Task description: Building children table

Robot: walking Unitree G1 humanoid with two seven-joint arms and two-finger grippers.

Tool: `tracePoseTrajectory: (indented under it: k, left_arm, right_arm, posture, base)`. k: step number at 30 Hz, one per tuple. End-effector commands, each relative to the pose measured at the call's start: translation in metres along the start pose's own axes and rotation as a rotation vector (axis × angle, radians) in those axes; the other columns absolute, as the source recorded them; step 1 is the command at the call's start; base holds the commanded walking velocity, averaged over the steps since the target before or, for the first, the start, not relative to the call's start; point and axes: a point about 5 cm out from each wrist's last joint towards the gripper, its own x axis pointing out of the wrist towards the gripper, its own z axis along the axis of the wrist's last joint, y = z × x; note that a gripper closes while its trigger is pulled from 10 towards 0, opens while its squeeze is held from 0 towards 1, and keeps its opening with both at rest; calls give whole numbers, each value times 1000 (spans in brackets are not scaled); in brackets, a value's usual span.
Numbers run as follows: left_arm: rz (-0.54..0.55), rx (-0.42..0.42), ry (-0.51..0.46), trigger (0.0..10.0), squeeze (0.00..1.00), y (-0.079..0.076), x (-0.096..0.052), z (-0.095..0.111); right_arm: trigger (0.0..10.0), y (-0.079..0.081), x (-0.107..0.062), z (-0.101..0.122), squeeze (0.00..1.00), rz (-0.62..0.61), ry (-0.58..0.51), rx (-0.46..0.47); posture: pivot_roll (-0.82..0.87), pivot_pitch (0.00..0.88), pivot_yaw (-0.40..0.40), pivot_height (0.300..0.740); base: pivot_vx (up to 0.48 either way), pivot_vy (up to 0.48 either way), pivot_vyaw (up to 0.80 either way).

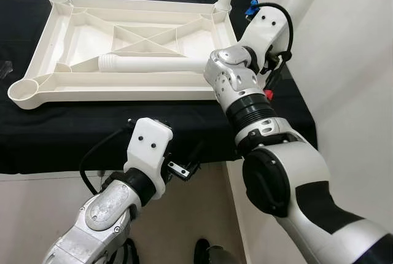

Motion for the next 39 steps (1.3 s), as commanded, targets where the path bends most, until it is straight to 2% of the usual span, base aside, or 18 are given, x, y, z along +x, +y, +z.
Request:
tracePoseTrajectory:
  k: [1, 14, 39]
  left_arm:
    - [-3, 6, 10, 10000, 0, -1, 0, -3]
    - [-3, 9, 9, 10000, 0, 0, 1, -3]
    - [-2, 18, -1, 10000, 0, 4, 4, -4]
  right_arm:
    - [10000, 0, -2, -3, 0, -2, 8, -10]
    - [10000, 0, -13, -4, 0, 52, 7, -12]
    - [10000, -19, -26, -13, 0, 264, 15, -9]
  posture:
    - [71, 291, -152, 740]
    - [68, 284, -149, 740]
    - [63, 246, -143, 740]
  base:
    - [0, 0, 0]
    - [0, 0, 0]
    - [0, 0, 0]
